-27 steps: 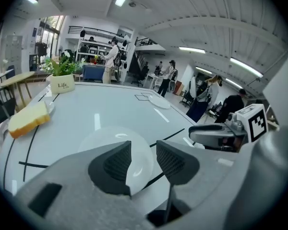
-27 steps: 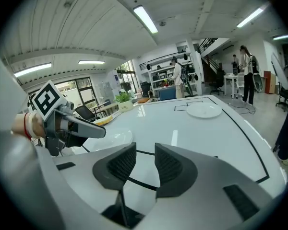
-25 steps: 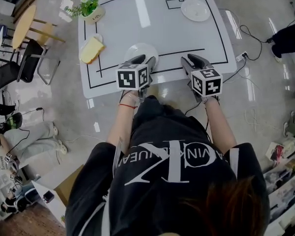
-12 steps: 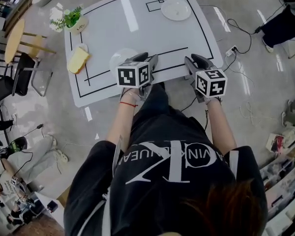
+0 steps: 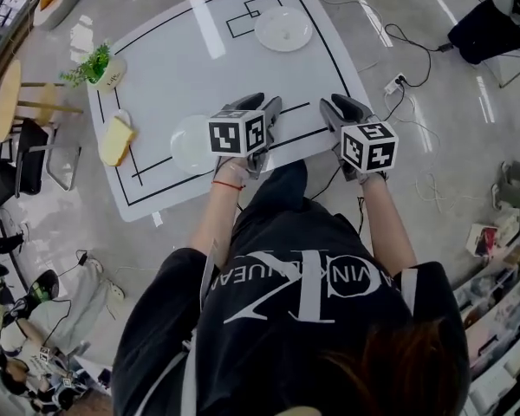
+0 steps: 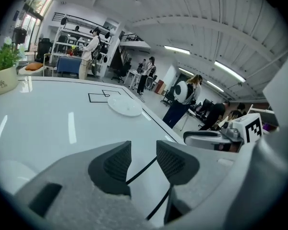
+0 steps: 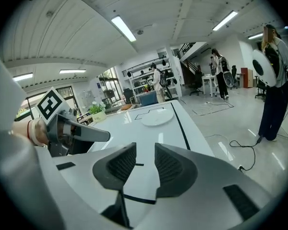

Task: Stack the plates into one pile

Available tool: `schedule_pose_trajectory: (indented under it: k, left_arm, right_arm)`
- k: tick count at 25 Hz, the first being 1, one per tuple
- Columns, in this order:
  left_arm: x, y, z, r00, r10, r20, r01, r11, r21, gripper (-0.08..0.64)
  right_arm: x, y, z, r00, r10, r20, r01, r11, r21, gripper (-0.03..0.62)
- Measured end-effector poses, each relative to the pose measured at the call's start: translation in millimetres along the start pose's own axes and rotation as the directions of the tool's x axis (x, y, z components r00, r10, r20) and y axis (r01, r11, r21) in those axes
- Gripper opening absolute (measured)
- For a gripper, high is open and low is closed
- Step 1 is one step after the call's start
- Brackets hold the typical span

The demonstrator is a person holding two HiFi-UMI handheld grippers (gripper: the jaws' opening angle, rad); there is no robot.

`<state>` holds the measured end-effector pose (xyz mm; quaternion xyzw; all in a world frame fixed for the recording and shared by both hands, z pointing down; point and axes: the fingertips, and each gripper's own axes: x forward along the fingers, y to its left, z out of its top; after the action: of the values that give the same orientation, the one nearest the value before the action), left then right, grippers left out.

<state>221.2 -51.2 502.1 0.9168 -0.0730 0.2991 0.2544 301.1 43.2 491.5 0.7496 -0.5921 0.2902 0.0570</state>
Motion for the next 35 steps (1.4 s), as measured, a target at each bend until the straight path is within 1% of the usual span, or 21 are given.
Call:
schedule_pose_trajectory:
  k: [3, 5, 11, 17, 23, 27, 31, 35]
  left_arm:
    - [22, -3, 15, 1.000, -0.015, 0.000, 0.015, 1.000, -0.003, 0.170]
    - [34, 4, 24, 1.000, -0.007, 0.002, 0.007, 1.000, -0.020, 0.170]
    - [59, 35, 58, 0.998, 0.051, 0.046, -0.046, 0.994, -0.102, 0.170]
    - [80, 66, 82, 0.990, 0.115, 0.076, -0.100, 0.979, -0.176, 0.173]
    - [102, 89, 96, 0.984, 0.165, 0.062, -0.153, 0.974, -0.166, 0.189]
    - [116, 97, 98, 0.985, 0.170, 0.039, -0.160, 0.972, -0.173, 0.193]
    - [126, 100, 107, 0.985, 0.171, 0.028, -0.165, 0.974, -0.154, 0.198]
    - [133, 102, 112, 0.985, 0.172, 0.006, -0.168, 0.972, -0.166, 0.209]
  right_arm:
    - [13, -21, 12, 1.000, -0.002, -0.016, 0.002, 1.000, -0.006, 0.120]
    - [24, -31, 20, 1.000, 0.006, -0.027, -0.007, 1.000, -0.009, 0.120]
    - [61, -49, 48, 0.996, 0.053, -0.072, -0.056, 0.997, -0.047, 0.121]
    - [105, -69, 74, 0.989, 0.084, -0.123, -0.096, 0.991, -0.092, 0.126]
    - [153, -86, 90, 0.982, 0.098, -0.160, -0.118, 0.985, -0.125, 0.136]
    - [176, -95, 95, 0.978, 0.100, -0.181, -0.124, 0.984, -0.128, 0.146]
    - [195, -107, 99, 0.975, 0.080, -0.207, -0.115, 0.980, -0.161, 0.158]
    - [211, -117, 105, 0.974, 0.059, -0.218, -0.097, 0.980, -0.171, 0.166]
